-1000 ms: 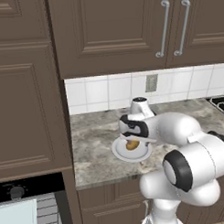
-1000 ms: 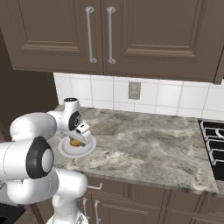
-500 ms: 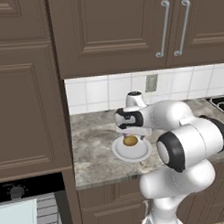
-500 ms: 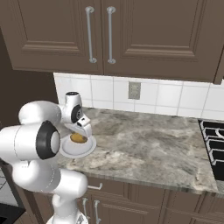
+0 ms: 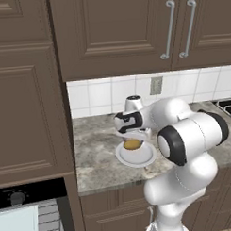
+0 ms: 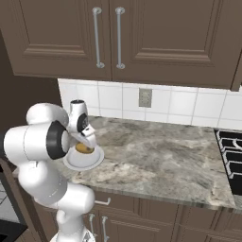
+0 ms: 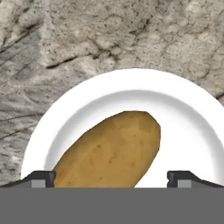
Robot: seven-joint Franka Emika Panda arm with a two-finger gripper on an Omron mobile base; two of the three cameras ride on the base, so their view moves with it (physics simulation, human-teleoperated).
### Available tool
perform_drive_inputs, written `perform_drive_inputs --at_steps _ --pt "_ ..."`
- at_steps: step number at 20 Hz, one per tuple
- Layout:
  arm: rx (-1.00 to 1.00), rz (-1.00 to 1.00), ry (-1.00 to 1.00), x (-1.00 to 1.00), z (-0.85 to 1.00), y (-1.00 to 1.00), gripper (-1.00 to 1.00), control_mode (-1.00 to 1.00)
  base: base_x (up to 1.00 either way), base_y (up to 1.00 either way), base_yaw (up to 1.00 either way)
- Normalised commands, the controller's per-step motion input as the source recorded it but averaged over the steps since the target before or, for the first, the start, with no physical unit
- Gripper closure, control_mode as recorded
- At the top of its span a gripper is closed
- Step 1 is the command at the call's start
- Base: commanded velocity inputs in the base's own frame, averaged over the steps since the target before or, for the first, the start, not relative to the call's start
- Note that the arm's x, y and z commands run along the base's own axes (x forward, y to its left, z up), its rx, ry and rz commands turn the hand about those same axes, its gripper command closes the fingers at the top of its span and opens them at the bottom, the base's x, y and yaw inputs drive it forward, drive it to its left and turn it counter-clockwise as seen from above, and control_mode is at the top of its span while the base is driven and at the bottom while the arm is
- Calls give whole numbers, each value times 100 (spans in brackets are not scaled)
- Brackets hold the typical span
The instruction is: Place the potato on the rack of the oven.
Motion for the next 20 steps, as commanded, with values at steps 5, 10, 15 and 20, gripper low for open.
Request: perform_drive_inputs --at_steps 5,10,15,20 --pt "0 -22 0 -1 -50 0 -100 -100 0 0 0" --pt "0 -23 0 -34 -55 0 -100 -100 0 0 0" --pt "0 -21 -3 -40 -49 0 -100 -100 0 0 0" --pt "0 -14 -8 -32 -40 0 -100 -100 0 0 0"
